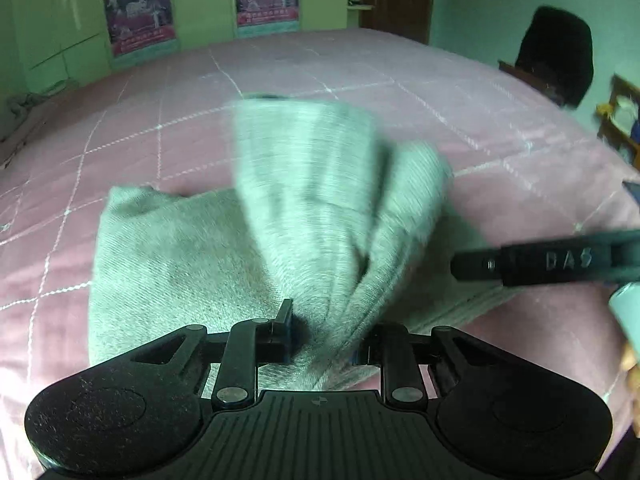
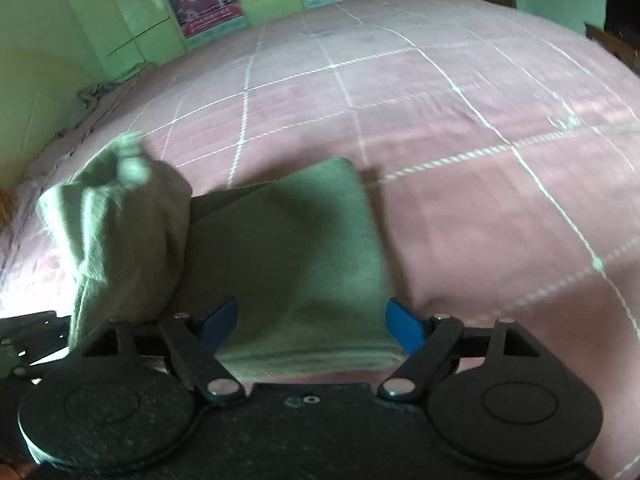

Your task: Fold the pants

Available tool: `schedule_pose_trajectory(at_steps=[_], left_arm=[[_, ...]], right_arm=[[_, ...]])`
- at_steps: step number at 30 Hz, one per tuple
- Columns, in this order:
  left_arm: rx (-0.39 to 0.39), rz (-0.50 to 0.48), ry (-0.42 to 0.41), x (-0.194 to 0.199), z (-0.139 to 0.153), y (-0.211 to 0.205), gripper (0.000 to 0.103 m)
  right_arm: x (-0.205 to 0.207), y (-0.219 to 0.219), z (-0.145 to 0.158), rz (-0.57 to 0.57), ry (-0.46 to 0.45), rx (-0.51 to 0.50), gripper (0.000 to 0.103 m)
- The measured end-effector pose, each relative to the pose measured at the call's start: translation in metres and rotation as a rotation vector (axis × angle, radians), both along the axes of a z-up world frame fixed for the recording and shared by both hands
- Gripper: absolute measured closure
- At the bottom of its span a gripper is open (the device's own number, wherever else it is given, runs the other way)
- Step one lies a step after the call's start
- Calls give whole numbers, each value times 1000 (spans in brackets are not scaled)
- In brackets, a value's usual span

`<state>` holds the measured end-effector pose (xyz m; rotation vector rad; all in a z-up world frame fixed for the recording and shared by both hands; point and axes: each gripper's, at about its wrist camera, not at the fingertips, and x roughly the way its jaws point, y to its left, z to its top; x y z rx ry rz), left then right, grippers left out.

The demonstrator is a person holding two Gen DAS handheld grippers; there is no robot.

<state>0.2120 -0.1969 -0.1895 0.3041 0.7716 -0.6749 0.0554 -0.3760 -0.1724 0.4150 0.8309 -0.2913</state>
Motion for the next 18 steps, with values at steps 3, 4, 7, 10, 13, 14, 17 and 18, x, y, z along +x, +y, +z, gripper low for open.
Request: schedule_pose_trajectory(at_steps=[3,4,7,10,13,14,17,18], left_arm=[[-27,-4,8,-8,13,12,79],[-42,-1,17,-14,16,16,79],[-70,3,26,-39,20,28,79],[-135,23,55,-55,21,45,79],[-192,82,59,-54,24,66,79],[-190,108,59,-51,22,71,79],[-166,211,97,-33,5,87,79],[-159,239,122,-28,-4,92,79]], right_arm=[[-7,-4,-2,-4,-13,29,21],[-6,-6,-3,-4,-20,39,21],[-8,-4,-1,10,-40,69,16],[-7,0,-2,25,-34,70,14],[-13,-2,0,23,-39,99,14],[-16,-2,2,18,-44,121,14],[-20,-4,2,14,-48,205,13],[-19,-3,2,13,-48,221,12]])
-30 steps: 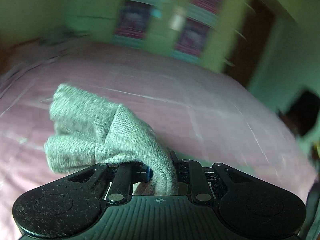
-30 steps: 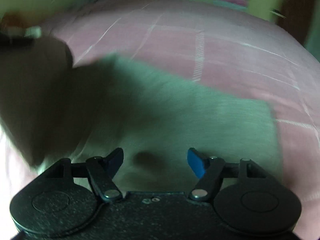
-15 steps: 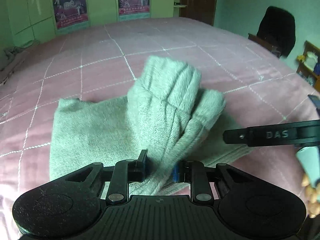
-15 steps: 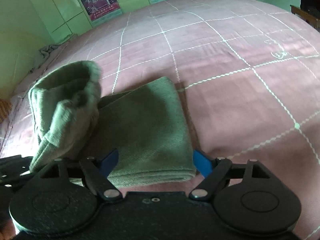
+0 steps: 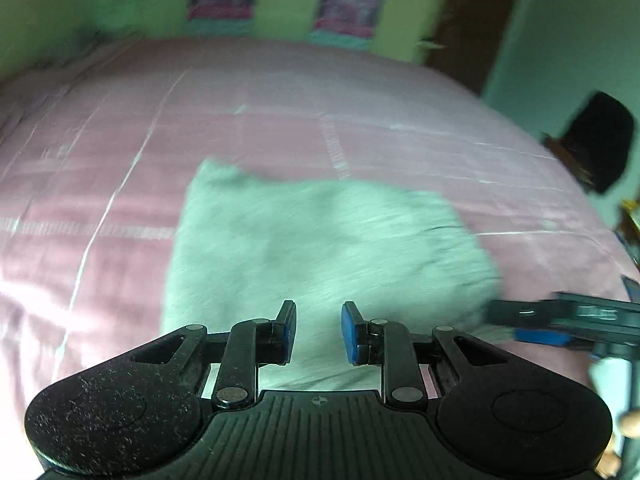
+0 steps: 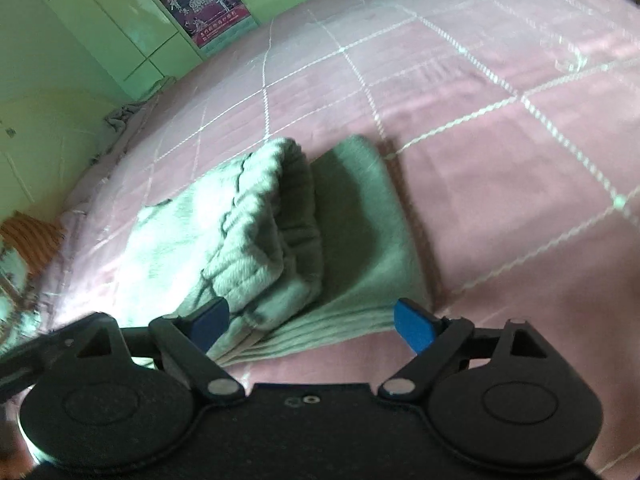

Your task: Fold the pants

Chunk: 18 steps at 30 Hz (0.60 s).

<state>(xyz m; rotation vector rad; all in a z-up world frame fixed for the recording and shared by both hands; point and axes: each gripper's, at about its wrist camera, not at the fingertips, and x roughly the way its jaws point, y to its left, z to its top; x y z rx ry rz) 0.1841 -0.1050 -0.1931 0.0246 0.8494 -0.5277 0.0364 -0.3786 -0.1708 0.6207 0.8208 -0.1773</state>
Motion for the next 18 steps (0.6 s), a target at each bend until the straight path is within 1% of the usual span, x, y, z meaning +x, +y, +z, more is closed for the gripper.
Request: schedule_pose_trajectory(at_steps=[2,3,6,7,8,10,12,15,17,18], left_arm=[[19,32,66,6,-19,6,79],[5,38,97,8,-29,8,79],[-56,88,121,6,-41,15,79],[-59,92,122,6,-41,15,79],[-51,87,115,5,-41,13,79],[-44,78,100,2,-41,13,79],[-57,81,96,0,-40,14,79],[-75,88,100,2,-42,17,79],[-81,89,109,3,-41,18,79],[-81,86,111,4,-41,19,79]], right_arm=[[4,4,-1,-2,0,20,9],[7,5,-2,-4,5,30,7],[17,9,-8,-17,24,84,7],[20,10,-10,-24,31,104,7],[24,11,-10,-36,36,104,9],[28,16,-7,-57,42,68,13],[30,23,0,-52,25,35,27],[36,31,2,-31,45,-16,31],[34,27,4,-40,49,5,31],[33,22,5,-44,63,10,28]])
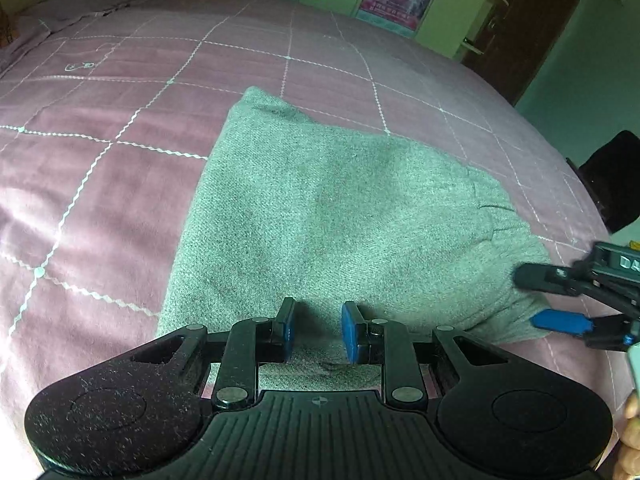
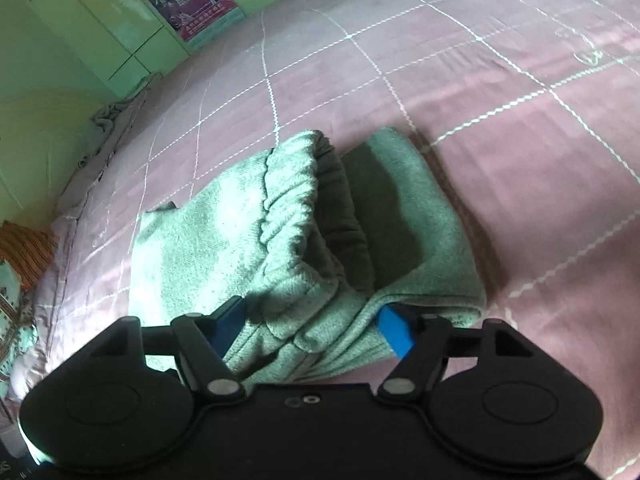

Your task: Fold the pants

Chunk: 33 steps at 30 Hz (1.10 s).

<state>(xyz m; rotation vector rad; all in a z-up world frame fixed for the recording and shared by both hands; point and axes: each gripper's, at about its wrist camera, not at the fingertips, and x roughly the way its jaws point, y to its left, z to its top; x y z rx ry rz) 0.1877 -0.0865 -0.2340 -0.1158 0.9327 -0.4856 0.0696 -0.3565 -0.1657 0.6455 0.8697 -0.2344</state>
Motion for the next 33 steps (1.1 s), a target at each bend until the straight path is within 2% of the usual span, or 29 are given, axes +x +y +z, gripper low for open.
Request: schedule_pose_trajectory(at_steps=[2,3,7,9,14,16,17,20,23,28,29,33], left_arm=[[-1,-5,-1,0,0,0,79],[-4,-5,-2,0,-1,1,79],[-1,0,-9,-1,-2,-1,79],[0,2,-9,-1,-1,-1,79],[-2,6,-5,-1,-1,0,79],[1,9,-7,-1,-2,-1,79],[2,9,-9,-1,-2,-1,79],[3,13,-11,-1,-2,-1,79],[-7,17,-17,-1,1,3,79],[-29,35,-95,-7,21,5,79],[-29,26,-103,-7,24,2,79],[-8,-22,-77,-7,17,-15,79]], right_arm=[[-7,-6,8,-13,23,-16,28],[-14,-9,12,-15,20,-27,24],[-37,-20,37,-57,-37,-95,13],[-32,-25,40,-51,-64,-63,3],[3,-23,1,-27,42,104,5],[11,-15,-6,-30,51,87,14],[12,-11,-5,-26,30,64,38],[13,2,2,-17,-4,7,48],[16,17,10,49,-39,-96,57],[1,17,45,120,-191,-149,63],[0,13,49,124,-198,-158,71],[-1,-19,48,113,-165,-109,72]])
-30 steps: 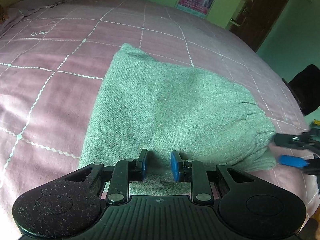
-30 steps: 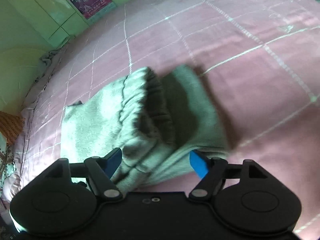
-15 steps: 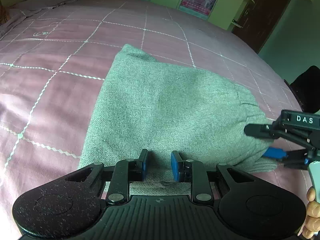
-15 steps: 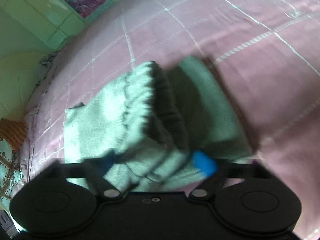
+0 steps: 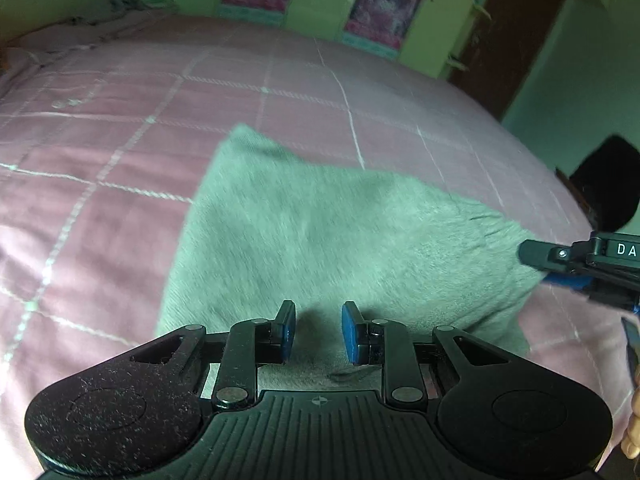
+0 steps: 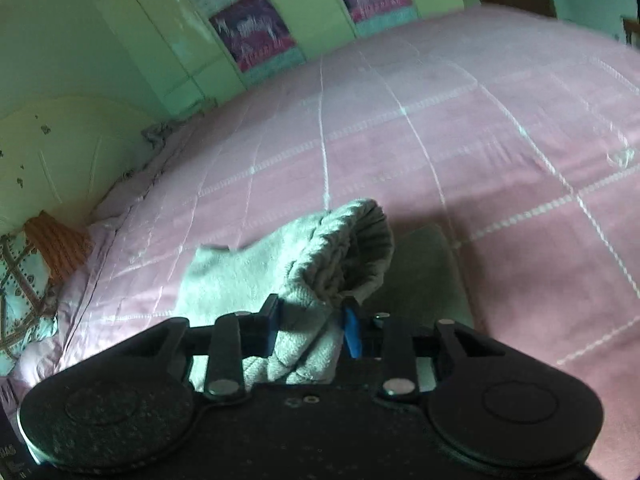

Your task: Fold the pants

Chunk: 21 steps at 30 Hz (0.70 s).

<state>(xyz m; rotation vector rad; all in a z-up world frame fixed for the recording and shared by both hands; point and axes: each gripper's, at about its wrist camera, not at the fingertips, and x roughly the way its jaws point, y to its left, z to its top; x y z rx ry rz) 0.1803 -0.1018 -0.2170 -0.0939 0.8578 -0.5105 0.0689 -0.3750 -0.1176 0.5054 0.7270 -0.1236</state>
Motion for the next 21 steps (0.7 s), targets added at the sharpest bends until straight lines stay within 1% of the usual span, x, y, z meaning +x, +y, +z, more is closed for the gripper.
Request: schedule_pose_trajectory(at_steps=[1,2,3,4,5,6,8,10,11,12,14,15,17,18,19,21], left_arm=[[6,-12,4,-2,-3,-4,79],[14,-19,2,-4,-7,-6,79],[29,-20,-6,-6,-9,-8,79],[39,-19,-13,-7,-11,-9,79],[39,-16,-9,-5,-12,-9,79],[32,-10,0,-3,-11,-8,79],[17,0,17,-1,-9,-5,79],[14,4,22,0,-9,-3,79],[15,6,21,0,-9,-2,79],[18,8,19,-1,-9,-2,79],[19,10,19,-2,-10,-3,79],[21,11,18,-2,-10,-4,79],[23,13,18,-3,-10,-5,79],[22,13,19,-3,-10,-5,79],[20,12,19,-3,-11,-5,79],[16,15,18,-4,-11,-5,79]], right_arm=[[-4,-3,-2,-17,8,-48,79],[-7,-6,-4,-35,8,-81,100],[-10,-13,-7,-49,11,-62,99],[-14,-21,-11,-57,5,-6,95],[-15,-27,-15,-63,15,41,73],[-15,-32,-20,-65,24,97,46],[-14,-34,-29,-84,36,190,18],[-11,-31,-36,-81,49,224,19],[-6,-25,-41,-77,63,229,22],[-3,-21,-45,-80,87,227,26],[2,-13,-55,-87,134,208,26],[4,-11,-59,-89,147,196,30],[2,-11,-63,-108,145,187,37],[1,-9,-61,-110,132,187,50],[-1,-7,-56,-100,109,174,53],[-5,2,-42,-63,60,114,61]])
